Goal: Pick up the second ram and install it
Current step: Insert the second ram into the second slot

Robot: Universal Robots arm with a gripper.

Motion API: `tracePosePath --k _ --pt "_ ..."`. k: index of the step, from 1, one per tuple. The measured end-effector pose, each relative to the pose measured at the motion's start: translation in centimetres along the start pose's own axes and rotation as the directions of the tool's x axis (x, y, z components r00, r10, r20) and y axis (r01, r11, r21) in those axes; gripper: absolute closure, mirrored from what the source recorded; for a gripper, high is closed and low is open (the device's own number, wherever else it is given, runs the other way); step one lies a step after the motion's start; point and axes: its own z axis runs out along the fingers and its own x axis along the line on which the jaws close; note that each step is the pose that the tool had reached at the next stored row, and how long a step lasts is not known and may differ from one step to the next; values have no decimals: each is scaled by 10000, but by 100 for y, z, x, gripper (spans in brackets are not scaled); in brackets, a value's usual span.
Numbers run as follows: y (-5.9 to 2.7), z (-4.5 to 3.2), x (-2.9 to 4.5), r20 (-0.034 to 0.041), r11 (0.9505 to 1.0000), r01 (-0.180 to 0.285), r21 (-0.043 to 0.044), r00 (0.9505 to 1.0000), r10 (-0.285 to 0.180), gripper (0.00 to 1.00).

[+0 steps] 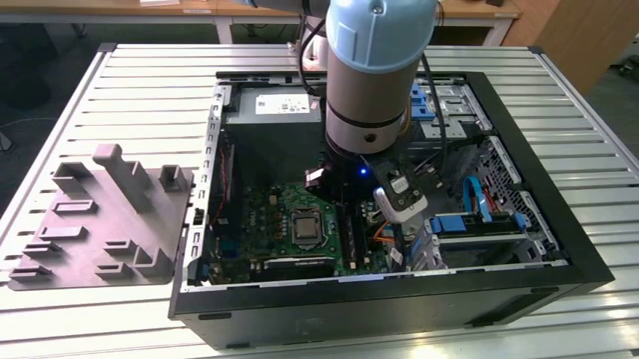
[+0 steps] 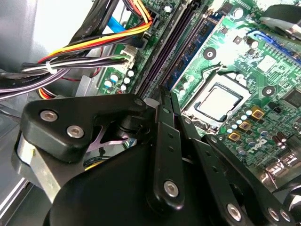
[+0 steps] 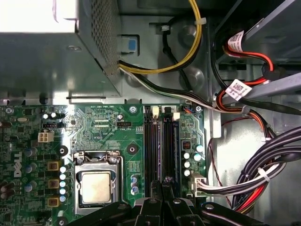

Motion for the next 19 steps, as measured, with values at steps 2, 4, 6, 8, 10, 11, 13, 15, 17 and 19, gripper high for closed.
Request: tracePosePath --k 2,4,6,8,10,11,13,15,17,19 --pt "3 9 1 0 10000 -1 -3 10000 1 88" --pt "3 16 1 -1 10000 -1 -6 10000 1 88" --pt "3 16 1 -1 10000 -1 -5 10000 1 88" --pt "3 18 1 0 10000 -1 -8 10000 1 88" --pt "3 21 1 -1 10000 20 -10 10000 -20 88" --pt "3 21 2 -3 10000 39 -10 10000 -39 88" --pt "3 21 2 -3 10000 46 -10 10000 -46 88" --pt "3 21 2 -4 10000 48 -10 10000 -48 88" --pt "6 24 6 -2 10000 48 -14 10000 -48 88" --pt "8 23 10 -3 10000 48 -12 10000 -48 88"
